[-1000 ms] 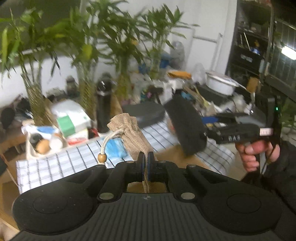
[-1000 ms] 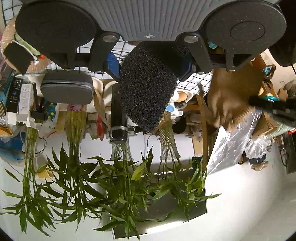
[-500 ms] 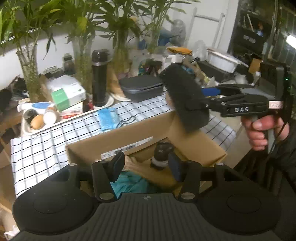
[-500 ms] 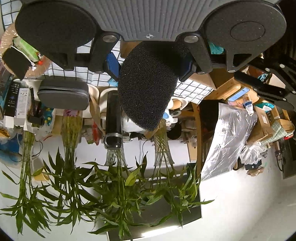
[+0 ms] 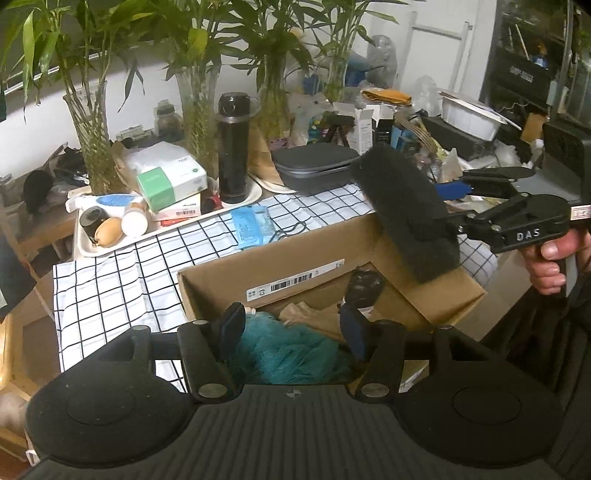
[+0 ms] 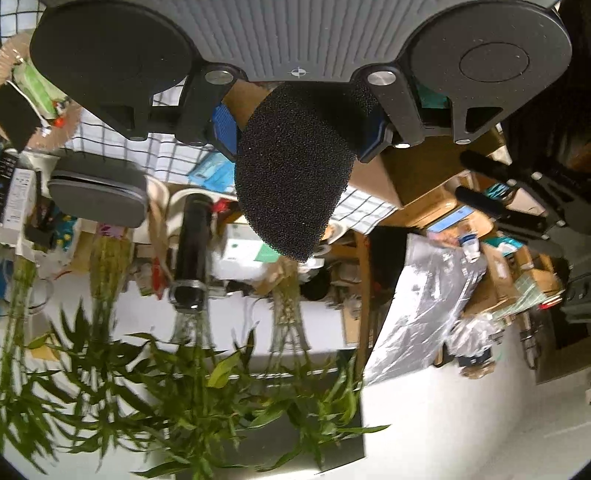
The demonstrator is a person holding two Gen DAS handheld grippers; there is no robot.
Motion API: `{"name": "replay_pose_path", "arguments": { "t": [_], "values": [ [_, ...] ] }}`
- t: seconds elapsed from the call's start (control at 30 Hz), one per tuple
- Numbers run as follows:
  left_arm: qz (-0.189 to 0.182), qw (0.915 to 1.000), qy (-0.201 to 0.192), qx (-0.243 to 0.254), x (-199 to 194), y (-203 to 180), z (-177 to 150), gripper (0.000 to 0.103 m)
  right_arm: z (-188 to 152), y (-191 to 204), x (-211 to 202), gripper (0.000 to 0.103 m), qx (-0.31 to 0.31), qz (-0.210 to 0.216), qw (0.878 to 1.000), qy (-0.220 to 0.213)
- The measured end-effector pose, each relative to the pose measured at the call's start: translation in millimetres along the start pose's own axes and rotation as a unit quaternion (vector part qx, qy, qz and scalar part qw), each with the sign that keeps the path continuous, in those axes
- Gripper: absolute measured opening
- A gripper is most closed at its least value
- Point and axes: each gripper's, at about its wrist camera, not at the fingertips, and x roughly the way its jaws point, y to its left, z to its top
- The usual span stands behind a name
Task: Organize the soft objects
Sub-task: 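Carry the pouch and sponge into the cardboard box and open both tools, then withdraw both tools from the box toward the blue packet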
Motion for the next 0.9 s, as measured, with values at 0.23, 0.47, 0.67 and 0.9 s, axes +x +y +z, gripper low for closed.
{"name": "replay_pose_path", "arguments": {
  "t": [0.23,0.47,0.67,0.9],
  "values": [
    [0.012,0.9997,-0.005,0.019,-1.6,-1.8,-1.7,0.056,-3.2,8.4,5.5,0.098,-0.023,0.037,0.998,0.037],
    [0.021,0.9997,-0.012,0.01,-4.1,3.7,-1.2,0.056,-3.4,9.4,6.1,0.103,-0.024,0.028,0.999,0.038],
    [0.041,0.9987,-0.032,0.0,-8.5,9.6,1.0,0.056,-4.5,9.9,11.0,0.103,-0.03,0.011,0.998,0.047],
    [0.047,0.9984,-0.03,-0.015,-8.3,16.9,0.3,0.056,-5.4,8.7,16.7,0.103,-0.029,-0.01,0.998,0.057]
  ]
}}
